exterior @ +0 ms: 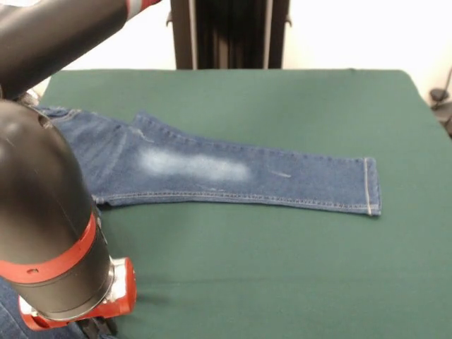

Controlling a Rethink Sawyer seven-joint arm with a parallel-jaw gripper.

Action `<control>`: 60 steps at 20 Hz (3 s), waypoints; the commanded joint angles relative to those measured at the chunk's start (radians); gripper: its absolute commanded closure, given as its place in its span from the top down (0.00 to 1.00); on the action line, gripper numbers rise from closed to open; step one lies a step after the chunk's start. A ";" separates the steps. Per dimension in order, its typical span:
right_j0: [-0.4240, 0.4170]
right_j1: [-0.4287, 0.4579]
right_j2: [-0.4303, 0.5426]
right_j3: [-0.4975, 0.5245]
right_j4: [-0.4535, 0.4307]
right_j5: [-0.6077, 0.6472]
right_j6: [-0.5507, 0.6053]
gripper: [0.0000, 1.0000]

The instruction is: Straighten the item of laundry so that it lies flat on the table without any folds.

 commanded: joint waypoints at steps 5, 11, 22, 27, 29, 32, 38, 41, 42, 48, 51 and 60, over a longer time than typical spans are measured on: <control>-0.022 0.232 0.147 0.036 -0.242 0.126 -0.264 0.00; -0.081 0.274 0.053 0.162 0.106 -0.201 -0.257 0.00; -0.118 0.292 -0.064 0.301 0.453 -0.385 -0.253 0.00; -0.096 0.290 -0.096 0.284 0.498 -0.366 -0.268 0.00; -0.090 0.290 -0.107 0.280 0.514 -0.361 -0.279 0.00; -0.085 0.289 -0.116 0.278 0.538 -0.332 -0.303 0.00; -0.095 0.285 -0.145 0.323 0.615 -0.339 -0.334 0.00; -0.100 0.275 -0.168 0.355 0.653 -0.350 -0.345 0.00; -0.098 0.271 -0.177 0.359 0.660 -0.342 -0.351 0.00; -0.096 0.250 -0.232 0.391 0.707 -0.336 -0.346 0.00; -0.099 0.233 -0.261 0.425 0.733 -0.369 -0.291 0.00; -0.070 0.178 -0.353 0.450 0.759 -0.322 -0.217 0.00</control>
